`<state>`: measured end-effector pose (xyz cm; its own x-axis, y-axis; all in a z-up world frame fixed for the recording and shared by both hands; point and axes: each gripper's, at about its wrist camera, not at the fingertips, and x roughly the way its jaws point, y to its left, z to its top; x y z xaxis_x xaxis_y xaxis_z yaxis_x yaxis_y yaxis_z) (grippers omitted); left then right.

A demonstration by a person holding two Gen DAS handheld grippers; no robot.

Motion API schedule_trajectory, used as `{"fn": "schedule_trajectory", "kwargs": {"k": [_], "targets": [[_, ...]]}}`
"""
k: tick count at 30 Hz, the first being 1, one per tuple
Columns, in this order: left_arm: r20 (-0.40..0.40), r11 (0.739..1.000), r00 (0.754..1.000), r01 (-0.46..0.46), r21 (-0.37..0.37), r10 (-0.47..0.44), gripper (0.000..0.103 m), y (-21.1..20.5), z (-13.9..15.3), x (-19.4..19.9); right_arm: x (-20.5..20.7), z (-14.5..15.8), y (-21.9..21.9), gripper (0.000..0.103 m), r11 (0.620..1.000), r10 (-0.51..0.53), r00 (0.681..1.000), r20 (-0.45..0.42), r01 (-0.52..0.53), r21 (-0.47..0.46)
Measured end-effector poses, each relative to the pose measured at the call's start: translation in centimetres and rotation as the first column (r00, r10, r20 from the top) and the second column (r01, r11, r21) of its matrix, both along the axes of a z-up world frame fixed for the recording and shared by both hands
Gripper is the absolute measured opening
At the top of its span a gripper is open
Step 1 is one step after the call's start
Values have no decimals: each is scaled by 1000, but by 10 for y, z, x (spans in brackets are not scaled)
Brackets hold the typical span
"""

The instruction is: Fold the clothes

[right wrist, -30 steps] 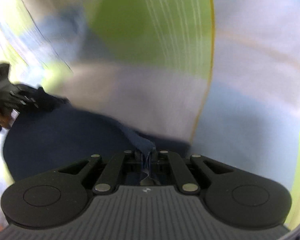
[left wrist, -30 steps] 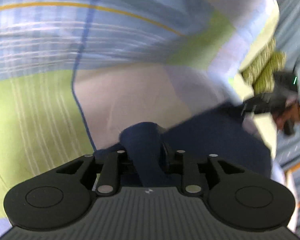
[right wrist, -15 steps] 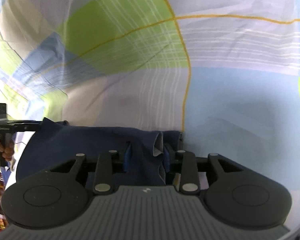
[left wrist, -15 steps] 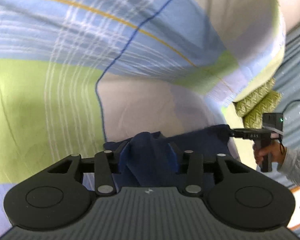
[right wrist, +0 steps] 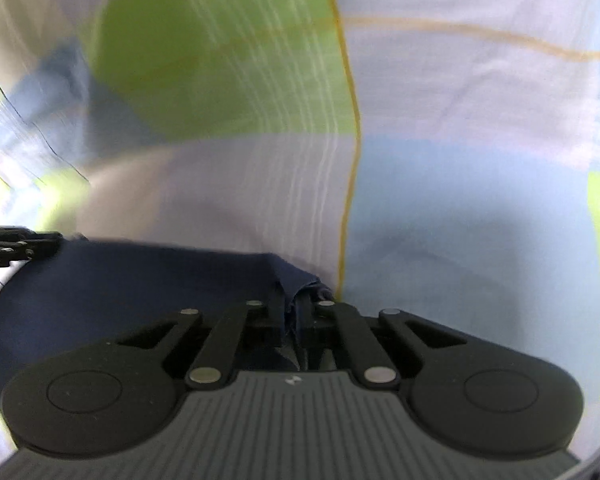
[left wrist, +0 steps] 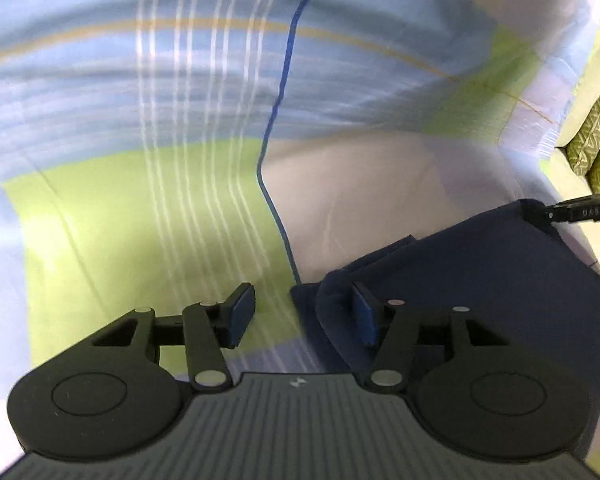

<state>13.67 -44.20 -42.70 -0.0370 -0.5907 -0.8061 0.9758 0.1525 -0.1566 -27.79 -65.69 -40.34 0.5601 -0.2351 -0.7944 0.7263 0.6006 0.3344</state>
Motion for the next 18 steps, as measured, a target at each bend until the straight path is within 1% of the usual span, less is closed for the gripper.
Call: {"fn": "schedule_trajectory", "kwargs": {"k": [1,2,3,4,5,6,7,8,9,10,11,12,13,14,15,16,17,18], "targets": [[80,1000,997,-7,6,7,55,3,12,-5,0,3,0,16,1000,-15,1000,-5,15,6],[160,1000,987,-15,12,13,53,6,24,-10,-1,20,6,34,995,-72,995,-68,67,-79],[239,1000,971,-23,16,18,53,10,36,-16,-1,34,14,41,979,-121,984,-128,98,-178],[281,999,959,-39,16,33,53,14,47,-19,-4,46,21,44,962,-158,973,-167,114,-246],[269,999,962,-50,3,48,53,21,59,-22,-8,59,30,43,949,-188,968,-167,135,-285],[237,998,970,-55,-15,57,53,30,72,-26,-13,68,39,43,943,-198,971,-136,151,-297],[202,999,978,-46,-27,51,53,37,80,-32,-18,77,48,40,938,-206,973,-102,166,-305],[167,999,985,-27,-35,32,53,44,85,-39,-24,87,71,28,942,-172,984,-40,153,-300],[128,999,992,4,-43,2,53,52,85,-50,-31,97,94,21,946,-135,991,24,136,-294],[86,998,996,43,-54,-38,53,61,80,-64,-33,99,122,10,956,-74,996,43,83,-281],[44,994,996,81,-66,-78,54,71,75,-78,-33,98,133,6,960,-49,998,45,60,-274],[24,993,995,100,-61,-99,54,75,65,-88,-34,91,155,5,965,-6,999,45,17,-262],[20,994,994,104,-41,-103,54,75,50,-93,-33,78,170,4,969,20,1000,22,-14,-247],[24,994,994,104,-33,-104,54,75,37,-96,-32,65,184,4,972,44,999,-2,-44,-231],[34,994,994,102,-34,-101,55,73,26,-95,-32,50,191,4,969,57,998,-34,-64,-240],[44,994,994,99,-35,-98,56,72,15,-95,-31,33,194,3,962,66,994,-84,-86,-260],[52,995,994,97,-37,-95,57,70,10,-94,-32,24,193,0,961,67,992,-109,-93,-260],[63,995,993,99,-32,-97,57,69,13,-94,-36,16,190,0,963,63,992,-108,-89,-255]]}}
